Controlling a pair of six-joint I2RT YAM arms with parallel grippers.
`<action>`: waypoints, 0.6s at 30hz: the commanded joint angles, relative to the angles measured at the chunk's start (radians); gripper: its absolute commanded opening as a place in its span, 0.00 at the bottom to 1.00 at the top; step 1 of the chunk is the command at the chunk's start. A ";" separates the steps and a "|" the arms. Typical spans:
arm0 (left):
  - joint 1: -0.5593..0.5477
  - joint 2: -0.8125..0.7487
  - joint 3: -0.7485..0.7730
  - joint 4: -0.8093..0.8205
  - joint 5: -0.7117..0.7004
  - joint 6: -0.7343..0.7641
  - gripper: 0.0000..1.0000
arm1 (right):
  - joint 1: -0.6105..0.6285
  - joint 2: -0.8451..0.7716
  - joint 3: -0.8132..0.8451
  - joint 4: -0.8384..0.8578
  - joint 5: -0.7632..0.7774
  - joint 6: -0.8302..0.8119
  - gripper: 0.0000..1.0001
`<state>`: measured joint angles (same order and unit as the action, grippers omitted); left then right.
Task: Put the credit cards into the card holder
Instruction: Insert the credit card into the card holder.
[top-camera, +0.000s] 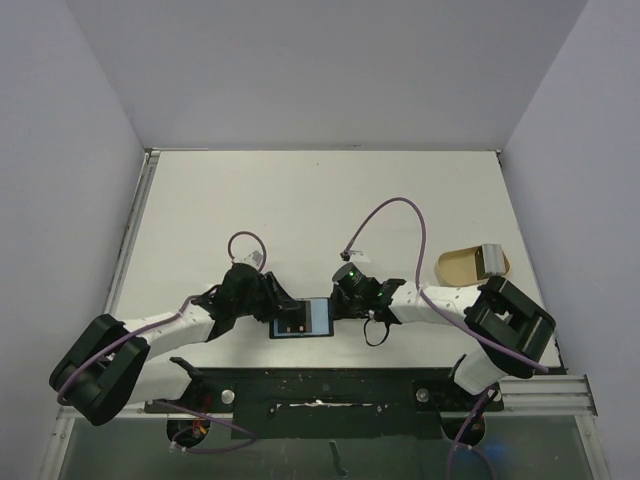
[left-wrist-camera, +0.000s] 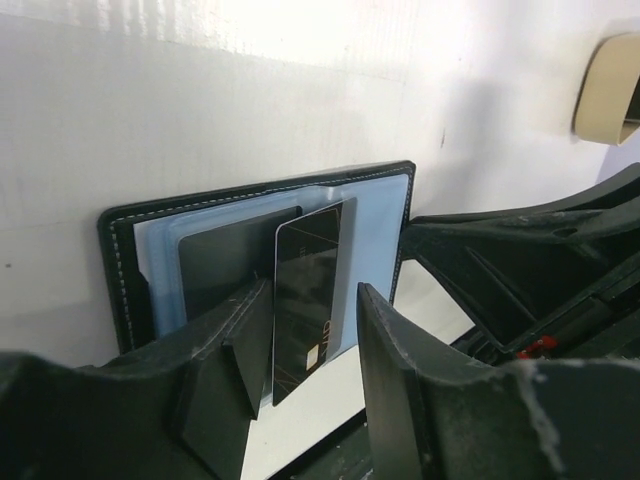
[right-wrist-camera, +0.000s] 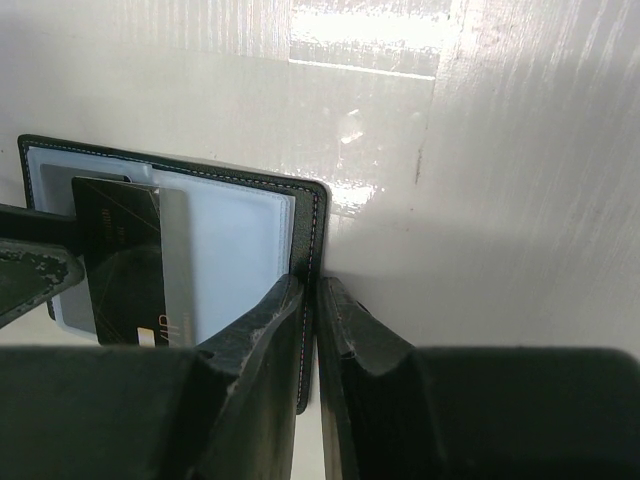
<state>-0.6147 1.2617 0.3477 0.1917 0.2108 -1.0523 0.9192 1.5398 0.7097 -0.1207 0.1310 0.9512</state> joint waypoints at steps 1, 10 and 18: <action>-0.001 -0.039 0.046 -0.127 -0.077 0.062 0.38 | 0.015 -0.021 -0.030 -0.077 0.007 -0.002 0.14; -0.003 -0.032 0.034 -0.071 -0.039 0.066 0.38 | 0.017 -0.014 -0.019 -0.071 0.002 -0.003 0.14; -0.023 0.013 0.024 -0.016 -0.027 0.037 0.37 | 0.018 -0.011 -0.020 -0.061 0.001 -0.003 0.13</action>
<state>-0.6205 1.2480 0.3710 0.1314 0.1726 -1.0111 0.9230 1.5345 0.7059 -0.1234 0.1314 0.9512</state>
